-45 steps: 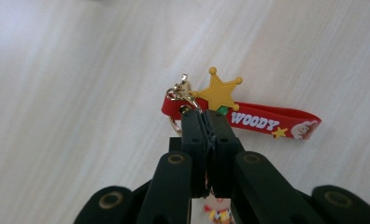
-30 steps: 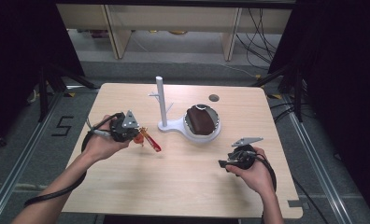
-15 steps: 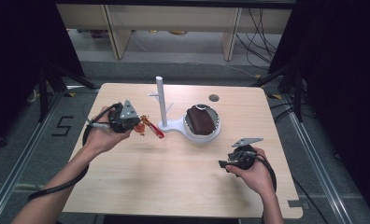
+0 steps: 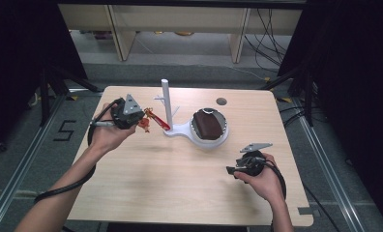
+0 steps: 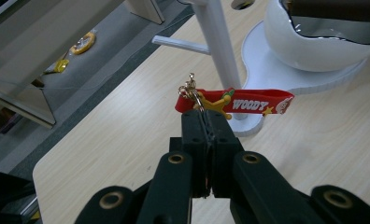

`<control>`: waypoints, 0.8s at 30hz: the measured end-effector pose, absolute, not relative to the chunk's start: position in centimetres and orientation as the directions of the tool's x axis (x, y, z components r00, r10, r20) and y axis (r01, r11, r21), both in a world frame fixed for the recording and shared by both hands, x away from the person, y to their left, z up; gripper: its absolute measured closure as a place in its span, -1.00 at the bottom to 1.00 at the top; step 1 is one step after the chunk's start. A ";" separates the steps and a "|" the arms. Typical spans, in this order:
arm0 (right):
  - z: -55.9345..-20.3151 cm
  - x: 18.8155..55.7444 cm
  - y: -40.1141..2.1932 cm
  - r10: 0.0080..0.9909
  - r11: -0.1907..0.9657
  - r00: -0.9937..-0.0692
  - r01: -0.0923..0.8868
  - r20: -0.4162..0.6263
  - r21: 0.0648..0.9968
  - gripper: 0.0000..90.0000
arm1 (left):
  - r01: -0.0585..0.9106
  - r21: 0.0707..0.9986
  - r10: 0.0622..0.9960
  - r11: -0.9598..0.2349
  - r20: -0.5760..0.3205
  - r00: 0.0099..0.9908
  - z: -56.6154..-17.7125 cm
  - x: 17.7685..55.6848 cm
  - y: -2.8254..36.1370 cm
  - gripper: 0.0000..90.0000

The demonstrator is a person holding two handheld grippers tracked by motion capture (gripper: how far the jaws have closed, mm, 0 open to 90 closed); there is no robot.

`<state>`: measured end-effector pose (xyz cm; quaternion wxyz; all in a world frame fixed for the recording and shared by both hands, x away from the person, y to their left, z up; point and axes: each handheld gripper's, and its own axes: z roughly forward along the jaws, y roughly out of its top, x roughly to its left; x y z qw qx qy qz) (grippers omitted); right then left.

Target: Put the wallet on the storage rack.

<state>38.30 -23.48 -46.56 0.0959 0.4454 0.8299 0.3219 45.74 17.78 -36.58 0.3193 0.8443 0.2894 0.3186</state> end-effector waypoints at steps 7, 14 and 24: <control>-46.7 38.3 -23.5 0.798 0.405 -0.592 0.669 0.116 0.623 0.02 | 0.315 0.720 0.715 -0.619 0.350 0.605 -36.2 46.5 18.1 0.94; -46.7 38.3 -23.4 0.799 0.398 -0.588 0.678 0.130 0.618 0.02 | 0.311 0.733 0.728 -0.604 0.350 0.590 -35.8 47.0 17.9 0.94; -46.8 38.3 -23.3 0.798 0.399 -0.588 0.682 0.134 0.613 0.02 | 0.257 0.772 0.732 -0.581 0.358 0.580 -34.7 46.2 17.3 0.94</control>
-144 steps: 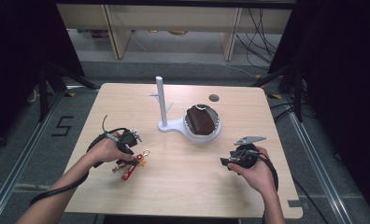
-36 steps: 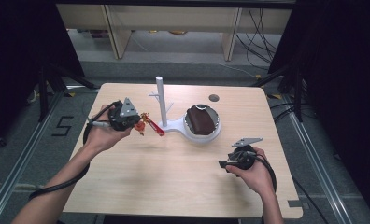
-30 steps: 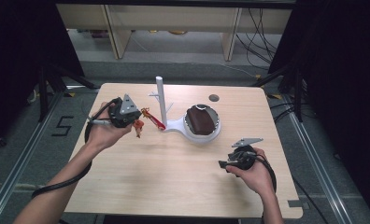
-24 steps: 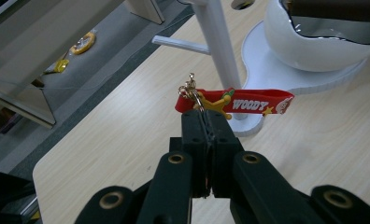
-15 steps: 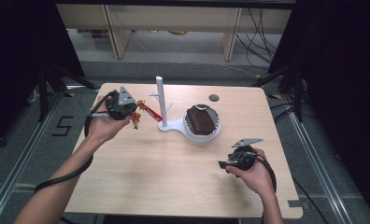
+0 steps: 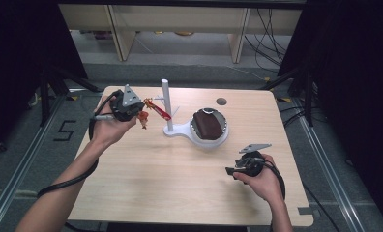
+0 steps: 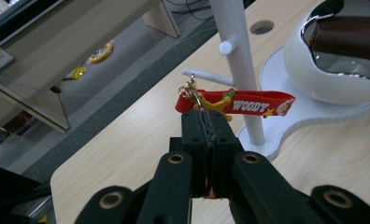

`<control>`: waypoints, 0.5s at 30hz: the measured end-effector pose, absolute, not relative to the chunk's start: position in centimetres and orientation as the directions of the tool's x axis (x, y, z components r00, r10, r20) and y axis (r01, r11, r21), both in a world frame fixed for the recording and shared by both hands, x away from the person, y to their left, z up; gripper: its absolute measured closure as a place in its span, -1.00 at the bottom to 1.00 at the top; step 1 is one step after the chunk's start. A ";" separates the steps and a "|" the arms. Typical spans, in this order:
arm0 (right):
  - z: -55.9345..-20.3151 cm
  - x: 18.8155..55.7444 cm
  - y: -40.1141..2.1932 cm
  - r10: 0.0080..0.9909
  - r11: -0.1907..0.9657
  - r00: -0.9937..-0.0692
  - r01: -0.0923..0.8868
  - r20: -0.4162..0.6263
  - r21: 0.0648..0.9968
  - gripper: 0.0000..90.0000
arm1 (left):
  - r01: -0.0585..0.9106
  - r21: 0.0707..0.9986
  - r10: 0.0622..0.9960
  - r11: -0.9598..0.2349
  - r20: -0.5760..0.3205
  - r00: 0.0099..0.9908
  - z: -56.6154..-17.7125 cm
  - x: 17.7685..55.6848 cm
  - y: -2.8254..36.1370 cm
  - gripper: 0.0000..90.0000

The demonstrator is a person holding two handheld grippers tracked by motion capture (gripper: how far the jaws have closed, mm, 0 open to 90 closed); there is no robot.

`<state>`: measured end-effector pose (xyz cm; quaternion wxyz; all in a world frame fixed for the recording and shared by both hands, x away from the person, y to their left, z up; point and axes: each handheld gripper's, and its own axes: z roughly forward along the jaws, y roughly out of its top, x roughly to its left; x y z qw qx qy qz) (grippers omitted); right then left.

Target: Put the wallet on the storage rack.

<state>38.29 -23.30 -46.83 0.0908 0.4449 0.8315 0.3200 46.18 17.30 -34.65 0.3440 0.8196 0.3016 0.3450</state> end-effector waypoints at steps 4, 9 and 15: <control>-46.9 38.2 -23.1 0.800 0.393 -0.583 0.688 0.142 0.610 0.02 | 0.232 0.789 0.734 -0.569 0.360 0.576 -34.2 45.8 16.9 0.94; -47.1 38.3 -23.1 0.801 0.383 -0.581 0.685 0.147 0.620 0.02 | 0.223 0.792 0.732 -0.569 0.364 0.576 -34.1 45.8 16.5 0.94; -47.2 38.3 -23.1 0.800 0.389 -0.583 0.683 0.141 0.619 0.02 | 0.217 0.783 0.721 -0.583 0.375 0.583 -33.8 45.7 16.1 0.94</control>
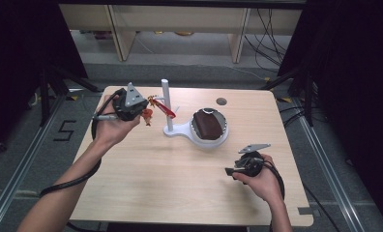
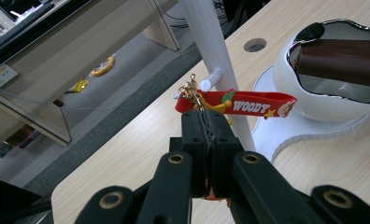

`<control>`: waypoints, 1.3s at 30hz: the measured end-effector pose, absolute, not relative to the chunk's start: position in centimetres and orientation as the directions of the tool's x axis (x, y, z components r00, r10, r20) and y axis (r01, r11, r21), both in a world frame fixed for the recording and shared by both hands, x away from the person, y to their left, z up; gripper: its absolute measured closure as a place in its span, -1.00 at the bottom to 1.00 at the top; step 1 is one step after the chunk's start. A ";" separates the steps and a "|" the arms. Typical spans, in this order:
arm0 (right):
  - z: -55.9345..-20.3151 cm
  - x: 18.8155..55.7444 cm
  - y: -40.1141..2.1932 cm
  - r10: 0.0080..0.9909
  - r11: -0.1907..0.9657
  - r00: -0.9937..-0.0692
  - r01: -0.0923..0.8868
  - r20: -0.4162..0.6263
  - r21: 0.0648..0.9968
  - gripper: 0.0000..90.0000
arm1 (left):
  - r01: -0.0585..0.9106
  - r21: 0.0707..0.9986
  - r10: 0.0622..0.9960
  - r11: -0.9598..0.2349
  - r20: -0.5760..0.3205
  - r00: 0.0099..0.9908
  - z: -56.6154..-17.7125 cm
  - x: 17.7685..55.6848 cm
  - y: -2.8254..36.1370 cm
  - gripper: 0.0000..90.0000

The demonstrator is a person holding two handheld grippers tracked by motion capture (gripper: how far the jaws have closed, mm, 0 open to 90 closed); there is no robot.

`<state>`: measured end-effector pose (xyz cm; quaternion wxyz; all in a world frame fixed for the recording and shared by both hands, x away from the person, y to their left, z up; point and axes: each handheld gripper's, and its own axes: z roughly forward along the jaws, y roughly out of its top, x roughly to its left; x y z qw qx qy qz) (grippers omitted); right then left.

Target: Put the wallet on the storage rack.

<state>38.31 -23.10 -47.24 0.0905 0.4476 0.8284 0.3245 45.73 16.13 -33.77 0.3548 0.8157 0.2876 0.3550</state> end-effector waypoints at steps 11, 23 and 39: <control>-47.3 38.3 -23.1 0.804 0.386 -0.573 0.704 0.156 0.596 0.01 | 0.214 0.776 0.711 -0.593 0.380 0.592 -33.9 45.8 15.6 0.94; -47.5 38.4 -23.2 0.797 0.400 -0.587 0.691 0.144 0.602 0.01 | 0.226 0.772 0.716 -0.595 0.381 0.585 -33.7 46.0 15.2 0.94; -47.6 38.3 -23.0 0.800 0.391 -0.578 0.706 0.161 0.591 0.01 | 0.221 0.770 0.713 -0.598 0.386 0.585 -33.8 46.1 13.7 0.92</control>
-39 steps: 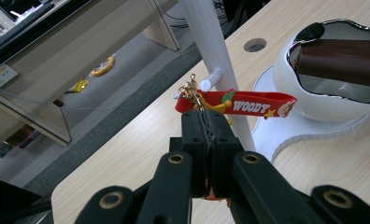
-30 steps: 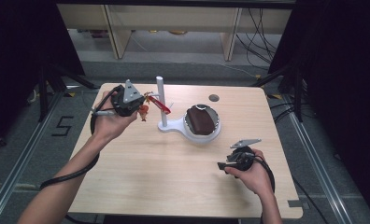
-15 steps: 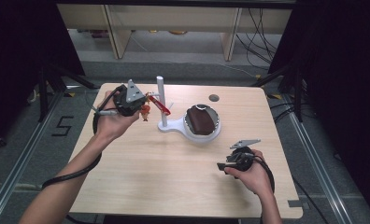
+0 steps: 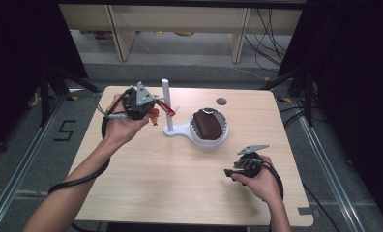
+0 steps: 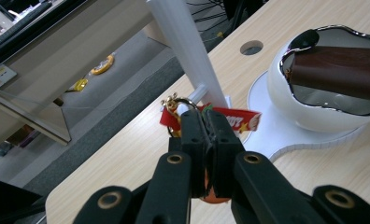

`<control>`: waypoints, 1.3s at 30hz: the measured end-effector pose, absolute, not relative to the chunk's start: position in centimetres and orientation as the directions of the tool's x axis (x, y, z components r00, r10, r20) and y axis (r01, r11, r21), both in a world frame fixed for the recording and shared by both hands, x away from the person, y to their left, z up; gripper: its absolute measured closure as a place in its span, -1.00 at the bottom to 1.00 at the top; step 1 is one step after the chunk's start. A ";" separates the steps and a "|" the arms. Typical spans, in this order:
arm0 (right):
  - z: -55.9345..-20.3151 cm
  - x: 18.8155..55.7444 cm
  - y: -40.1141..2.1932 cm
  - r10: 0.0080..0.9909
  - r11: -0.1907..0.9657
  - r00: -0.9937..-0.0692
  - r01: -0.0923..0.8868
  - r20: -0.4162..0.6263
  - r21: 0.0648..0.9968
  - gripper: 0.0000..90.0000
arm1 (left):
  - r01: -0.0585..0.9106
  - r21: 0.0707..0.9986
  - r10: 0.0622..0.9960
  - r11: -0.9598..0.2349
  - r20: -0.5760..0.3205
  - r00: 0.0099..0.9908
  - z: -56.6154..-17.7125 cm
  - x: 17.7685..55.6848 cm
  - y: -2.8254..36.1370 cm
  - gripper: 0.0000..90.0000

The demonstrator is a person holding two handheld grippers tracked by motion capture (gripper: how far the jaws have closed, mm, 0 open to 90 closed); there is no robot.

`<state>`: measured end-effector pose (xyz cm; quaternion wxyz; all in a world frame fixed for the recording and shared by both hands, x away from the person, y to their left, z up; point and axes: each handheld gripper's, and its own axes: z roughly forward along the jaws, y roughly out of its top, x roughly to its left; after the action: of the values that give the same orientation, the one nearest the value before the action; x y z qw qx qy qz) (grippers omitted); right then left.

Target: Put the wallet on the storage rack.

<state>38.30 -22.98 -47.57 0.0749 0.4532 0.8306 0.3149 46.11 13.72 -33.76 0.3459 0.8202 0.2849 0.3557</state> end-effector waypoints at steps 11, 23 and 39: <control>-47.6 38.3 -23.1 0.802 0.389 -0.575 0.706 0.159 0.592 0.01 | 0.215 0.765 0.704 -0.608 0.393 0.592 -34.1 46.1 13.7 0.93; -47.6 38.3 -23.1 0.798 0.397 -0.583 0.699 0.153 0.594 0.01 | 0.205 0.759 0.694 -0.618 0.404 0.595 -34.4 46.3 13.5 0.93; -47.6 38.1 -23.2 0.805 0.385 -0.569 0.714 0.166 0.585 -0.01 | 0.204 0.755 0.691 -0.623 0.410 0.596 -34.9 46.8 13.1 0.92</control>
<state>38.15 -23.18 -47.62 0.0727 0.4582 0.8288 0.3127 46.78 13.10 -34.95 0.3391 0.8263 0.2707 0.3590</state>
